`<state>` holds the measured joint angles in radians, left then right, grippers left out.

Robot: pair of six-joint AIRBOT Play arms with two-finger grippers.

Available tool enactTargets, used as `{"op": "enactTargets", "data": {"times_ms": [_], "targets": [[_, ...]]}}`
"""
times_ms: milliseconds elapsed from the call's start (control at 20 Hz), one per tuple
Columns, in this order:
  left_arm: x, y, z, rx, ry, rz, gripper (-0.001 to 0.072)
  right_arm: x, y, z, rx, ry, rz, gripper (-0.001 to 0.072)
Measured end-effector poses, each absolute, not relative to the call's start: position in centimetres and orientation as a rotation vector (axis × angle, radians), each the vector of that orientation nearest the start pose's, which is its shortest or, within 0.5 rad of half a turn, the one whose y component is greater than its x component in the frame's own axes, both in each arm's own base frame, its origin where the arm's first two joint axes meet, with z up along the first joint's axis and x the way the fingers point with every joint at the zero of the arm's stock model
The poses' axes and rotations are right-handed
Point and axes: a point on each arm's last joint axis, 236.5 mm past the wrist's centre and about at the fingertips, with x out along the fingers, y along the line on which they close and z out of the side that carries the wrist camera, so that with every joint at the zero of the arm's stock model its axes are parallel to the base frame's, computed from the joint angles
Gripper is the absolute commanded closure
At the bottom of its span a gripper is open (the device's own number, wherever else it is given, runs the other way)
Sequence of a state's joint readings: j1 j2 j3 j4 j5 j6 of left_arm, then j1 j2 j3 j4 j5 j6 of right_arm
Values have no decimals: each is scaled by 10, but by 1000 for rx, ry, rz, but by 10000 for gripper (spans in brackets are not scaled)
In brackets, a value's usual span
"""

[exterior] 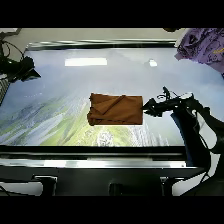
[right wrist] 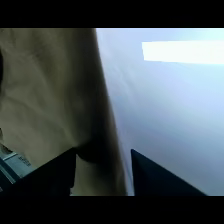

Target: Fold the clothes and pants, and hang the long-sleeved shirts on hangers.

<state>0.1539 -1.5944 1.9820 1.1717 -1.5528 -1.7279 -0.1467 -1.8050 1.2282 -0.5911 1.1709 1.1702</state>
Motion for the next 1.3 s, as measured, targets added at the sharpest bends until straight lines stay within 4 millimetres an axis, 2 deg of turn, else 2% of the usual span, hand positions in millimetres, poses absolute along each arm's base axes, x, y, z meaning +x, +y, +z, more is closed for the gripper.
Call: {"op": "enactTargets", "data": {"times_ms": [50, 100, 150, 300, 400, 500, 700, 900, 1100, 1200, 1300], "targets": [[471, -20, 157, -465, 1142, -124, 689, 435, 125, -93, 843, 1376, 505, 426], [471, -20, 157, -465, 1142, -124, 689, 435, 130, -95, 835, 1372, 509, 525], [471, -20, 157, -465, 1142, -125, 689, 437, 134, -98, 825, 1369, 506, 679], [471, -20, 157, -465, 1142, -125, 689, 441, 147, -91, 834, 1344, 524, 681], [471, -20, 157, -465, 1143, -125, 689, 458, 146, -66, 849, 1270, 535, 681], [471, -20, 157, -465, 1143, -125, 689, 484, 130, -32, 865, 1174, 510, 681], [471, -20, 157, -465, 1143, -125, 689, 541, 69, 51, 905, 970, 390, 681], [471, -20, 157, -465, 1143, -125, 689, 570, -12, 117, 923, 810, 213, 681], [471, -20, 157, -464, 1145, -125, 689, 571, -95, 160, 958, 686, 18, 681], [471, -20, 157, -465, 1146, -125, 689, 563, -129, 172, 982, 645, -75, 681], [470, -20, 157, -464, 1147, -125, 689, 551, -153, 179, 1003, 628, -162, 681]]}}
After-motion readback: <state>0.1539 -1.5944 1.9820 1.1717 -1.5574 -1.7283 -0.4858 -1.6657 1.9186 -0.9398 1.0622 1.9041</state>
